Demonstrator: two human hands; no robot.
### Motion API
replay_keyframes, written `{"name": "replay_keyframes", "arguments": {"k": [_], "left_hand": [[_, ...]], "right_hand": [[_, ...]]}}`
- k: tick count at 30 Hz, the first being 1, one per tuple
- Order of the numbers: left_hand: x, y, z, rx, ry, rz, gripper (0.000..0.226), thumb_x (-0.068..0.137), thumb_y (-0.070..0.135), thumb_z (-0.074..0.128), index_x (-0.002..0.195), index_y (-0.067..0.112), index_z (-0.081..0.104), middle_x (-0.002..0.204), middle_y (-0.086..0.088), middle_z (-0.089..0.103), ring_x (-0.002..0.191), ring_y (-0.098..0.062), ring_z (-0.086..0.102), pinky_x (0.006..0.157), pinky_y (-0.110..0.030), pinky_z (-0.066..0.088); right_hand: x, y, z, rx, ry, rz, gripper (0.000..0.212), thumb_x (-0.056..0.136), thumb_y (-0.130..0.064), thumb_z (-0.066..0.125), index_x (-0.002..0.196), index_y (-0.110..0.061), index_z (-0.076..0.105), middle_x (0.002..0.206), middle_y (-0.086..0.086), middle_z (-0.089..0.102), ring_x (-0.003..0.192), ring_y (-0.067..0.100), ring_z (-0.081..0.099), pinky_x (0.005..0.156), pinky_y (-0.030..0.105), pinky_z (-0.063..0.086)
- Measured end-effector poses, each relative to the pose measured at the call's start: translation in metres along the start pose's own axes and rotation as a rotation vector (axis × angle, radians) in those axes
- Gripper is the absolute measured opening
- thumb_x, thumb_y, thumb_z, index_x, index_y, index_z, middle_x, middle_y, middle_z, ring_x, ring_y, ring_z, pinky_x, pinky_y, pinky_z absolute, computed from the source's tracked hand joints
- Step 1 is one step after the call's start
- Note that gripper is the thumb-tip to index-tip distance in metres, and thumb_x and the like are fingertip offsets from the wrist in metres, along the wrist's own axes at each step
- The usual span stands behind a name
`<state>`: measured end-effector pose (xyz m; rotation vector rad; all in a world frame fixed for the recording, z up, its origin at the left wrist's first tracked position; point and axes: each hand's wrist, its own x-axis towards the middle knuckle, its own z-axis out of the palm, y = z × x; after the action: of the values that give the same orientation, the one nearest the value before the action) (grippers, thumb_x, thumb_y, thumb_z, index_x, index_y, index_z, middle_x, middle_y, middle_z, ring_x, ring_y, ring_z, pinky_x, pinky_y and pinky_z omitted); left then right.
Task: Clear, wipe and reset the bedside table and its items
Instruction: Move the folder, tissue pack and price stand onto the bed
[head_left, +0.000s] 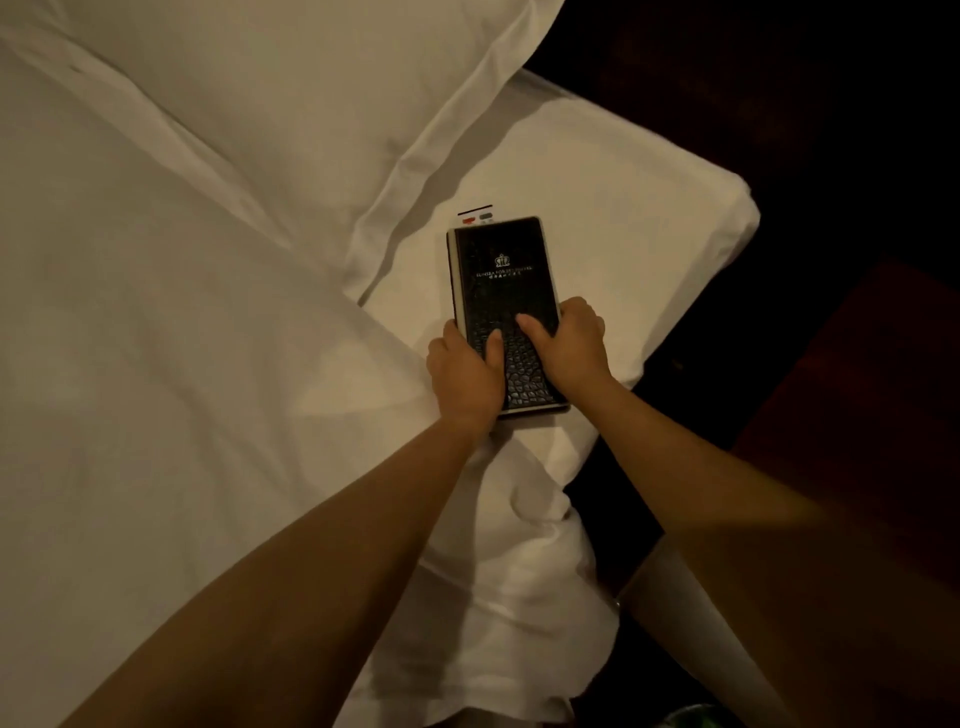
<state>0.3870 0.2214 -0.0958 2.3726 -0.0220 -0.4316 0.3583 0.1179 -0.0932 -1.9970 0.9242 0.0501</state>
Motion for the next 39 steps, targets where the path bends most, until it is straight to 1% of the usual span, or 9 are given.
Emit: {"name": "replay_keyframes", "arguments": {"k": [6,8,10,14,18,24,28,35,39], "left_hand": [[0.003,0.004,0.002,0.238,0.038,0.057,0.055,0.094,0.034,0.044,0.139,0.004,0.032,0.135,-0.019,0.041,0.123,-0.032,0.037,0.104,-0.040,0.031],[0.000,0.008,0.001,0.285,0.085,0.126,0.054,0.094,0.033,0.044,0.141,0.008,0.031,0.140,-0.017,0.037,0.127,-0.031,0.035,0.105,-0.041,0.029],[-0.005,0.014,0.004,0.345,0.095,0.248,0.053,0.094,0.032,0.042,0.141,0.011,0.031,0.143,-0.015,0.035,0.129,-0.030,0.033,0.105,-0.040,0.026],[-0.022,0.033,0.023,0.445,-0.002,0.485,0.049,0.095,0.032,0.041,0.140,0.012,0.036,0.142,-0.015,0.038,0.128,-0.030,0.035,0.102,-0.040,0.027],[-0.047,0.058,0.054,0.425,-0.087,0.576,0.049,0.095,0.032,0.041,0.141,0.015,0.035,0.141,-0.013,0.039,0.129,-0.029,0.035,0.100,-0.041,0.027],[-0.086,0.095,0.098,0.420,-0.235,0.740,0.050,0.094,0.032,0.042,0.140,0.014,0.035,0.139,-0.014,0.040,0.125,-0.030,0.036,0.098,-0.040,0.028],[-0.118,0.117,0.129,0.482,-0.314,0.888,0.052,0.096,0.035,0.038,0.142,0.013,0.031,0.142,-0.015,0.037,0.128,-0.031,0.034,0.102,-0.043,0.027],[-0.180,0.154,0.180,0.537,-0.463,1.071,0.054,0.096,0.037,0.037,0.145,0.016,0.026,0.146,-0.011,0.033,0.134,-0.029,0.029,0.106,-0.044,0.029],[-0.203,0.170,0.210,0.516,-0.565,1.073,0.057,0.095,0.039,0.038,0.145,0.014,0.024,0.145,-0.012,0.036,0.133,-0.029,0.031,0.105,-0.043,0.028]], "right_hand": [[0.003,0.008,-0.001,-0.109,0.015,-0.051,0.048,0.090,-0.038,0.054,0.118,0.000,0.046,0.123,0.022,0.048,0.115,0.034,0.042,0.096,0.040,0.036],[0.002,0.011,-0.007,-0.135,0.055,-0.075,0.050,0.090,-0.040,0.053,0.122,-0.002,0.045,0.125,0.020,0.048,0.117,0.034,0.041,0.098,0.043,0.037],[0.000,0.017,-0.018,-0.167,0.118,-0.077,0.051,0.091,-0.041,0.051,0.126,-0.005,0.043,0.128,0.018,0.047,0.120,0.033,0.039,0.099,0.044,0.035],[-0.007,0.040,-0.051,-0.242,0.219,-0.055,0.052,0.090,-0.042,0.051,0.128,-0.008,0.042,0.130,0.016,0.046,0.121,0.033,0.037,0.098,0.041,0.031],[-0.022,0.070,-0.091,-0.252,0.262,0.026,0.055,0.089,-0.043,0.051,0.132,-0.010,0.039,0.133,0.015,0.042,0.122,0.032,0.035,0.099,0.040,0.030],[-0.058,0.117,-0.151,-0.233,0.394,0.135,0.055,0.089,-0.044,0.051,0.133,-0.012,0.038,0.132,0.015,0.042,0.122,0.031,0.036,0.099,0.041,0.032],[-0.086,0.150,-0.186,-0.234,0.481,0.212,0.055,0.089,-0.043,0.051,0.133,-0.013,0.038,0.133,0.014,0.041,0.123,0.032,0.036,0.100,0.043,0.032],[-0.141,0.215,-0.233,-0.273,0.566,0.317,0.052,0.089,-0.042,0.052,0.130,-0.011,0.041,0.129,0.014,0.046,0.119,0.031,0.039,0.097,0.041,0.033],[-0.155,0.246,-0.250,-0.194,0.572,0.405,0.052,0.088,-0.040,0.055,0.127,-0.009,0.044,0.128,0.015,0.048,0.118,0.032,0.041,0.097,0.042,0.035]]}}
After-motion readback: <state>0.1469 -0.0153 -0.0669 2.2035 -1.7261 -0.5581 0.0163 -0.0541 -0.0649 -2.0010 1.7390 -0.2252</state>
